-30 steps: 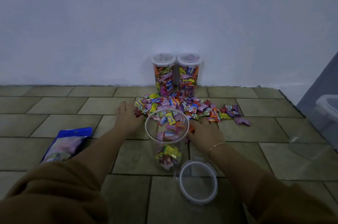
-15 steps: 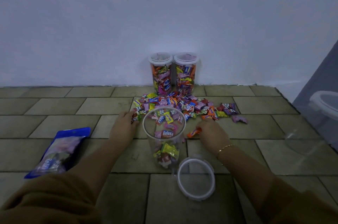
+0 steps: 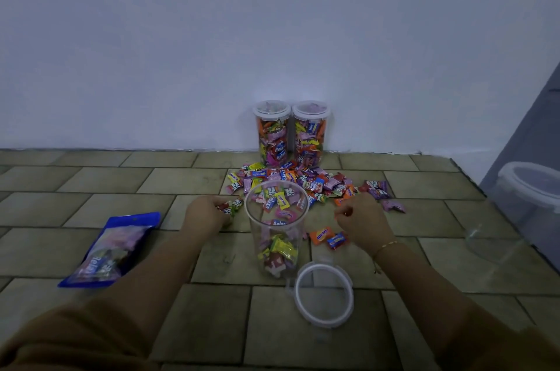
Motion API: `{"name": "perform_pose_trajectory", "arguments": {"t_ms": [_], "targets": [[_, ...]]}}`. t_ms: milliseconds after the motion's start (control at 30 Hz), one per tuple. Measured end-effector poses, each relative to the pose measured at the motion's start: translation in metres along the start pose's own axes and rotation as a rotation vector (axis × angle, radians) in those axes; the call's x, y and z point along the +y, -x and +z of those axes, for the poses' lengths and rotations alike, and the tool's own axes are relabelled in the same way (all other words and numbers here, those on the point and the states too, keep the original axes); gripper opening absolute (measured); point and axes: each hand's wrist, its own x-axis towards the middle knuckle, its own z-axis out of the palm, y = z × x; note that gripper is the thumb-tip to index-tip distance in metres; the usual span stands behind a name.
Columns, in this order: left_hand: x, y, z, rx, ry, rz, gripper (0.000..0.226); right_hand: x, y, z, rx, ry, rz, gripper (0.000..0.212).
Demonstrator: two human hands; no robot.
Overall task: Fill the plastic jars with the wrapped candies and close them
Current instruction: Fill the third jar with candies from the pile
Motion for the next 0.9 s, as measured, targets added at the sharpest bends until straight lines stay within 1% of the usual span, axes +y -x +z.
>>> {"name": "perform_pose_trajectory", "arguments": {"t_ms": [67,100,167,233,267,333,367,433,500,567,700,800,867,900], "targets": [[0.002,0.003,-0.002,0.022,0.062,-0.014,0.039,-0.012,0.003,-0.017,0.095,-0.153,-0.003,0.015],[0.001,0.004,-0.002,0.039,0.112,-0.032,0.040,-0.019,0.004,-0.024,0.115,-0.247,0.003,0.012],[0.003,0.008,-0.006,0.062,0.249,-0.080,0.044,-0.034,0.006,-0.041,0.142,-0.434,-0.003,0.010],[0.002,0.007,-0.010,0.057,0.457,-0.147,0.047,-0.051,0.007,-0.055,0.149,-0.588,-0.019,0.010],[0.002,0.007,-0.013,0.048,0.559,-0.184,0.047,-0.058,0.009,-0.060,0.150,-0.629,-0.046,0.012],[0.004,0.008,-0.018,0.026,0.725,-0.216,0.043,-0.074,0.012,-0.067,0.153,-0.689,-0.119,0.024],[0.009,0.011,-0.022,0.003,0.832,-0.213,0.040,-0.081,0.014,-0.068,0.155,-0.704,-0.154,0.027],[0.022,0.019,-0.031,-0.048,1.055,-0.186,0.038,-0.094,0.017,-0.066,0.163,-0.686,-0.224,0.026],[0.033,0.027,-0.041,-0.068,1.198,-0.165,0.035,-0.102,0.018,-0.059,0.149,-0.622,-0.274,0.022],[0.042,0.034,-0.050,-0.094,1.300,-0.142,0.030,-0.105,0.020,-0.050,0.092,-0.559,-0.313,0.017],[0.059,0.051,-0.063,-0.152,1.406,-0.058,0.024,-0.104,0.023,-0.038,0.004,-0.550,-0.369,0.011],[0.073,0.063,-0.065,-0.212,1.439,0.000,0.029,-0.103,0.025,-0.034,-0.006,-0.590,-0.384,0.011],[0.080,0.071,-0.064,-0.236,1.430,0.020,0.013,-0.104,0.025,-0.033,-0.004,-0.592,-0.394,0.010],[0.082,0.074,-0.063,-0.251,1.424,0.031,0.011,-0.103,0.025,-0.032,-0.008,-0.594,-0.394,0.007]]}}
